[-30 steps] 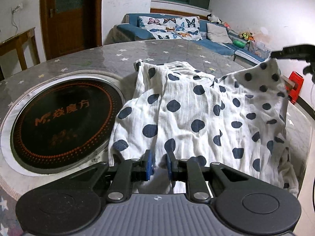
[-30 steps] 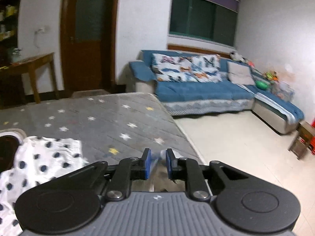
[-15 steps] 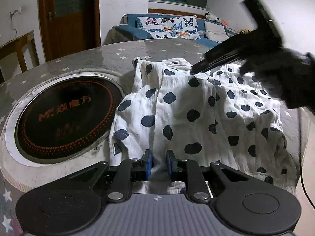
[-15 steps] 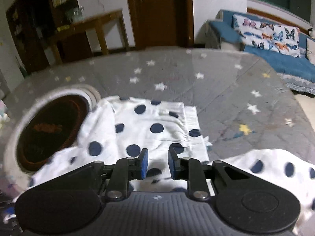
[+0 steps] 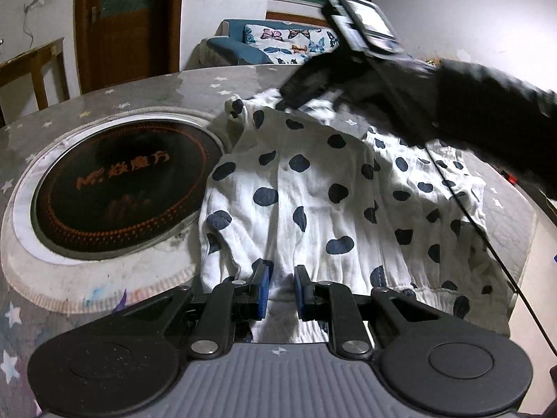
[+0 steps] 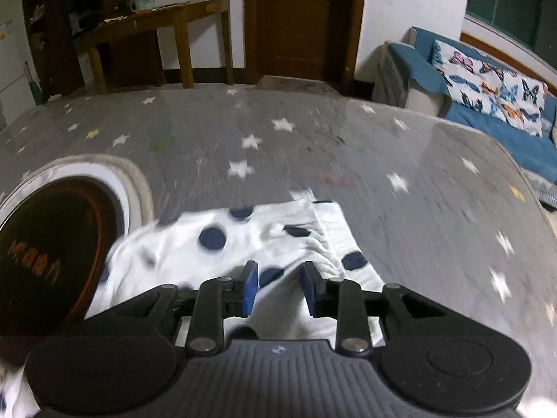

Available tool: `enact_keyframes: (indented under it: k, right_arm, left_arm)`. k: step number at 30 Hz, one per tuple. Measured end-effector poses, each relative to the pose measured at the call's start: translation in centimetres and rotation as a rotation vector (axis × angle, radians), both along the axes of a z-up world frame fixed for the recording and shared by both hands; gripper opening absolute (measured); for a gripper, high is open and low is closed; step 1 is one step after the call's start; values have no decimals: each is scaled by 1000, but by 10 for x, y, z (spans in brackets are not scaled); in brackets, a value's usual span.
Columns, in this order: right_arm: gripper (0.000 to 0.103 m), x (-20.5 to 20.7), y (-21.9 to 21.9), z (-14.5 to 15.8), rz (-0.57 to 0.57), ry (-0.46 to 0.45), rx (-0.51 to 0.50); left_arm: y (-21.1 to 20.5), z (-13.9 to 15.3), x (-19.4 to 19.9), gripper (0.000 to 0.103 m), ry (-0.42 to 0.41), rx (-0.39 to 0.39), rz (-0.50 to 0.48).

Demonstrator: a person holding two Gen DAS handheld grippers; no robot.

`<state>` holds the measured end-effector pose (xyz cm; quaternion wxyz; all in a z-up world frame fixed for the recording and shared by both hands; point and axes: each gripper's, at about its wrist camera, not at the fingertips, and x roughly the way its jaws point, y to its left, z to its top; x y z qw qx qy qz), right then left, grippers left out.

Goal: Fold clothes

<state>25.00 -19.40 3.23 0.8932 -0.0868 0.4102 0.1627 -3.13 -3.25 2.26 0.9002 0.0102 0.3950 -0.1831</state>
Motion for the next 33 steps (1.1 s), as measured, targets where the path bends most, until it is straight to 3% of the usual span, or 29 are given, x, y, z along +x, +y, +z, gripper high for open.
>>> enact_keyframes:
  k: [10, 12, 19, 26, 33]
  right_arm:
    - [28, 73, 54, -5, 20, -39, 28]
    - [33, 84, 63, -6, 27, -37, 42]
    - [34, 86, 69, 15, 61, -16, 71]
    - [34, 40, 2, 49, 47, -27, 40]
    - [35, -9, -127, 38, -149, 27, -43]
  left_arm:
    - [5, 5, -20, 18, 34, 3, 63]
    - [6, 5, -25, 18, 31, 22, 69]
    - [5, 5, -32, 18, 33, 27, 74]
    - [6, 8, -29, 19, 23, 26, 70]
    - [-8, 17, -31, 27, -21, 11, 29]
